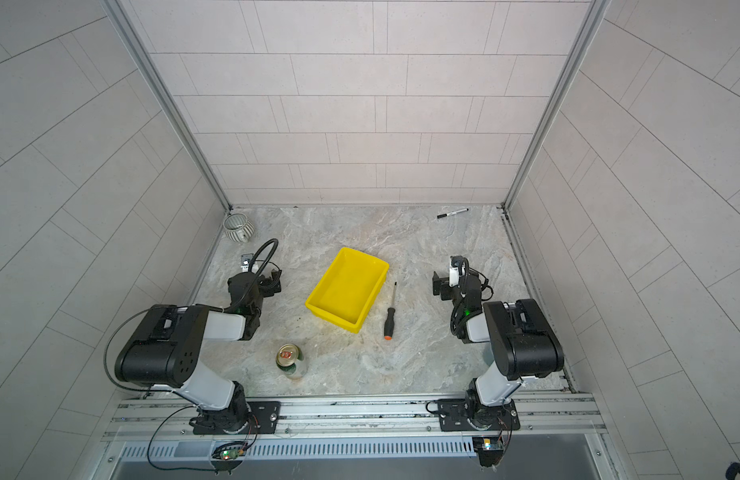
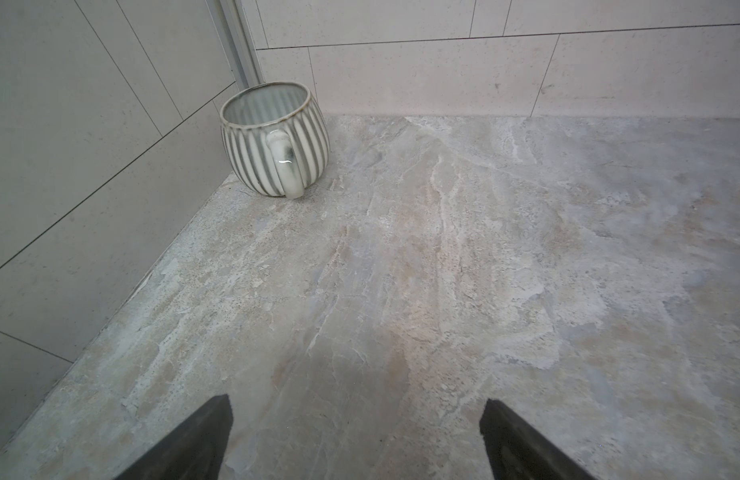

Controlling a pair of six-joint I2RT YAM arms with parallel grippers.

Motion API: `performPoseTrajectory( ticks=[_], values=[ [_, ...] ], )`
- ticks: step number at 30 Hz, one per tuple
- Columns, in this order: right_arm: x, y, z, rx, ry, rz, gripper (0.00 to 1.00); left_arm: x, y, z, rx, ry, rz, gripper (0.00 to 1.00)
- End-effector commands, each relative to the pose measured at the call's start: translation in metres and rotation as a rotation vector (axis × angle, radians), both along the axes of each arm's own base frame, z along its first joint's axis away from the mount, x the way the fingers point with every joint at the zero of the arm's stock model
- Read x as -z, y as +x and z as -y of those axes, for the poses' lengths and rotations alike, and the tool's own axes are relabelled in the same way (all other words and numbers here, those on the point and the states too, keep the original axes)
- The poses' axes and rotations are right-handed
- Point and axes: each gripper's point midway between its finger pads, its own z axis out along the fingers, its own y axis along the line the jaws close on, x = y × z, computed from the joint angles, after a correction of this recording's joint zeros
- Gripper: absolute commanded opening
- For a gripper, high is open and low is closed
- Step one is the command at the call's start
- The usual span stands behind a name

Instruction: Put the screwdriver in the bin

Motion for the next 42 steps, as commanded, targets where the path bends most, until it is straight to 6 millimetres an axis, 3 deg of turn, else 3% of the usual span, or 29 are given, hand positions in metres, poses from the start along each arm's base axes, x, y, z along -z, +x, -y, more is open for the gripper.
performPoseTrajectory(
  ticks=[1, 19, 26, 31, 35, 38, 39, 41, 42],
  values=[
    [-0.009, 0.002, 0.003, 0.01, -0.013, 0.026, 0.99, -0.009, 0.007, 0.001, 0.003, -0.003, 0.032, 1.0],
    [-0.008, 0.003, 0.003, 0.01, -0.009, 0.022, 0.99, -0.009, 0.007, 0.005, 0.031, -0.005, 0.034, 1.0],
    [-0.008, 0.003, 0.017, 0.086, 0.0, 0.015, 0.99, -0.025, -0.003, 0.015, 0.087, -0.001, 0.103, 1.0],
    [-0.038, -0.025, 0.025, 0.192, -0.049, 0.117, 0.99, -0.062, -0.009, 0.025, 0.085, -0.011, -0.006, 1.0],
    [-0.053, -0.032, 0.03, 0.298, -0.075, 0.029, 0.99, -0.104, -0.031, 0.055, 0.079, 0.068, -0.081, 1.0],
    [-0.084, -0.047, 0.015, 0.305, -0.132, -0.043, 0.99, -0.137, -0.056, 0.089, 0.142, 0.018, -0.059, 1.0],
    [-0.096, -0.058, 0.012, 0.32, -0.125, -0.073, 0.99, -0.143, -0.066, 0.092, 0.135, -0.05, -0.046, 1.0],
    [-0.112, -0.087, 0.02, 0.427, 0.028, -0.14, 0.99, -0.137, -0.088, 0.099, 0.162, -0.191, -0.108, 1.0],
    [-0.103, -0.113, 0.031, 0.534, 0.129, -0.2, 0.99, -0.132, -0.099, 0.111, 0.246, -0.215, -0.149, 1.0]
  ],
)
